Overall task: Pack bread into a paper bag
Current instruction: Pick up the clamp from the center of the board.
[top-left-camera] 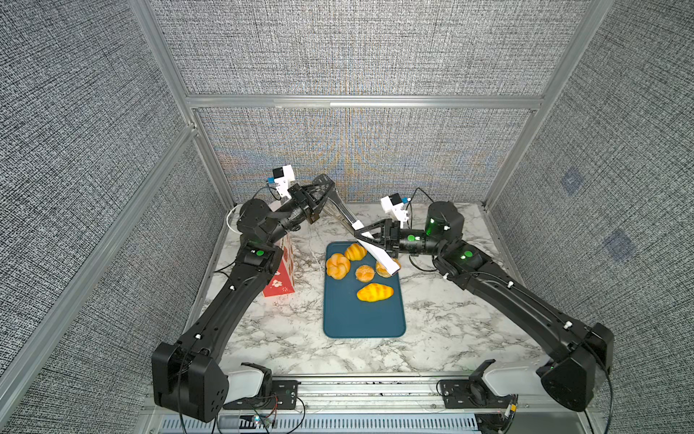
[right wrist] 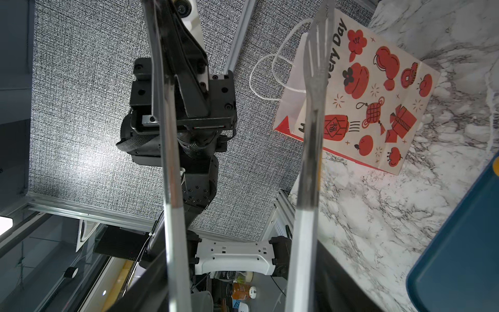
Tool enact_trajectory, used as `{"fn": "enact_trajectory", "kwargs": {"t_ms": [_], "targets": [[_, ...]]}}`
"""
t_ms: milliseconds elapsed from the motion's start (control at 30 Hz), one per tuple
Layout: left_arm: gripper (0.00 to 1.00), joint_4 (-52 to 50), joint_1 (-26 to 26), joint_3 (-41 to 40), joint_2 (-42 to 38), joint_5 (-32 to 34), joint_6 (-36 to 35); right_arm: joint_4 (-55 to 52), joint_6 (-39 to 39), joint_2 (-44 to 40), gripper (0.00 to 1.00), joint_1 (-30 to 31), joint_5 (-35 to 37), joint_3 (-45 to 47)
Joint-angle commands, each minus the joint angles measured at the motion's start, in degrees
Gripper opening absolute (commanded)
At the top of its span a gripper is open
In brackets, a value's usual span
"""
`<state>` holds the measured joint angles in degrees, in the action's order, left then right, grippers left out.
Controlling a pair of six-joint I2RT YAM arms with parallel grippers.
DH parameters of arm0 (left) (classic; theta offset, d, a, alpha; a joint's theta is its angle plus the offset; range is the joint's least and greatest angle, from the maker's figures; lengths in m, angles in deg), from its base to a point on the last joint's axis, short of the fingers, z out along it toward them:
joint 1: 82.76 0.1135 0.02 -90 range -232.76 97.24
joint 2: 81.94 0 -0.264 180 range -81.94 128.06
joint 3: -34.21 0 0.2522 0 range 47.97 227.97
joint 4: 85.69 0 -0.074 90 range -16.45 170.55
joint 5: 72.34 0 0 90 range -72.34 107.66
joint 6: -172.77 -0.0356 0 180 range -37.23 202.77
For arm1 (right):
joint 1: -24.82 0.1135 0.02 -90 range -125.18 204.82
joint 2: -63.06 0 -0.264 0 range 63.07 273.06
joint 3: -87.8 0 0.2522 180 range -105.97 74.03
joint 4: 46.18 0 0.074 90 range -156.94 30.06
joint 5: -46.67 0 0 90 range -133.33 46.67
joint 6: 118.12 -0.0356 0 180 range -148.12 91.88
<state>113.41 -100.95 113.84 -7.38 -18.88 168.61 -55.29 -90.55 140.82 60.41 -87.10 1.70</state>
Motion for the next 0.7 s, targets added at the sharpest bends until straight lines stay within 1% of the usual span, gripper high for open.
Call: {"fn": "enact_trajectory", "kwargs": {"t_ms": [0,133,400,667], "targets": [[0.02,2.95,0.18,0.14,-0.03,1.07,-1.91,0.1,-1.04,-0.05,0.68,0.07,1.23,0.09],[0.02,2.84,0.18,0.05,-0.07,1.05,-2.0,0.19,-1.02,-0.06,0.65,0.05,1.4,0.09],[0.02,2.69,0.24,-0.15,-0.26,1.26,-2.14,0.01,-0.82,-0.29,0.64,0.02,2.17,0.26],[0.02,2.8,0.27,-0.39,-0.42,1.45,-2.22,0.72,-1.26,-0.68,0.59,0.0,3.25,0.62]]}}
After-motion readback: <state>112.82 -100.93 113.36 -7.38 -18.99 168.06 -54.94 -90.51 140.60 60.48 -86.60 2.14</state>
